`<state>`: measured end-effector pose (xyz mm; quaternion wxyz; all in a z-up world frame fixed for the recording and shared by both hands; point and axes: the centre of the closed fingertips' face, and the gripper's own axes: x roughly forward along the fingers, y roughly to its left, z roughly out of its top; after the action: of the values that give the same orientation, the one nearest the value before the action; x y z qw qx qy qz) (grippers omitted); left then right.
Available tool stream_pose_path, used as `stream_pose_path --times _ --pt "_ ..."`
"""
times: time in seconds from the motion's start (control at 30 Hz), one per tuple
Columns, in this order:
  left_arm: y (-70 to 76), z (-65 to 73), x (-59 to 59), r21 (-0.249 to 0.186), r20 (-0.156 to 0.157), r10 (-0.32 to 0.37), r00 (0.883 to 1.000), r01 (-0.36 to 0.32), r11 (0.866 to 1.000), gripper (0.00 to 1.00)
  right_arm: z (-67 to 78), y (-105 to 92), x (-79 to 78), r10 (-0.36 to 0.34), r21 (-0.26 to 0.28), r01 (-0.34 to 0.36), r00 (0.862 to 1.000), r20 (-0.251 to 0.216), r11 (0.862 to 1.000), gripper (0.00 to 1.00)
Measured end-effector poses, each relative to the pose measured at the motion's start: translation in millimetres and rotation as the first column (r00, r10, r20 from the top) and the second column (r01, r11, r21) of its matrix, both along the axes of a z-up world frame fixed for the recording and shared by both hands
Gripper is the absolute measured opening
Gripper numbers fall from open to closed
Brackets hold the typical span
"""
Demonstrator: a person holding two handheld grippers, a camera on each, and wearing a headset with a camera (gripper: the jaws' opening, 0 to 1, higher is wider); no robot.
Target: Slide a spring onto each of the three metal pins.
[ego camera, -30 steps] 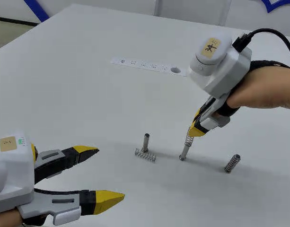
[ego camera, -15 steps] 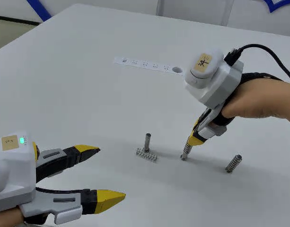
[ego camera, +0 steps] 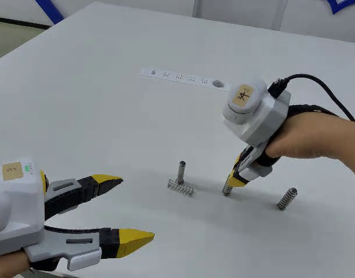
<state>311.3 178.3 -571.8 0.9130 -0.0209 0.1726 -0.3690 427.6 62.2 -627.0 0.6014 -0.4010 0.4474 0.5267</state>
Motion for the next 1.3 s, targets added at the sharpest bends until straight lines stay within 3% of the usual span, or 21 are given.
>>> stream_pose_path --times 0.33,0.47,0.6,1.03,1.3 --pt "-0.6 -0.9 0.5 0.004 -0.001 -0.003 1.000 0.003 1.000 0.70 11.7 3.6 -0.7 0.024 0.035 -0.025 0.999 0.047 0.999 0.18" --pt "-0.6 -0.8 0.6 0.003 -0.001 -0.002 1.000 0.002 1.000 0.70 17.6 11.8 2.4 0.041 0.062 -0.046 0.996 0.081 0.997 0.19" --pt "-1.0 -0.6 0.5 0.004 0.000 -0.003 1.000 0.003 1.000 0.70 21.3 22.8 -0.6 0.048 0.096 -0.056 0.995 0.082 0.994 0.19" --pt "-0.7 -0.7 0.4 0.008 -0.001 -0.005 1.000 0.005 1.000 0.70 -0.6 51.2 -15.1 0.095 0.120 -0.101 0.994 0.054 0.988 0.18" --pt "-0.9 -1.5 -0.2 0.009 -0.005 -0.008 1.000 0.008 1.000 0.70 -18.9 62.0 -17.3 0.077 0.137 -0.081 0.996 0.036 0.987 0.18"
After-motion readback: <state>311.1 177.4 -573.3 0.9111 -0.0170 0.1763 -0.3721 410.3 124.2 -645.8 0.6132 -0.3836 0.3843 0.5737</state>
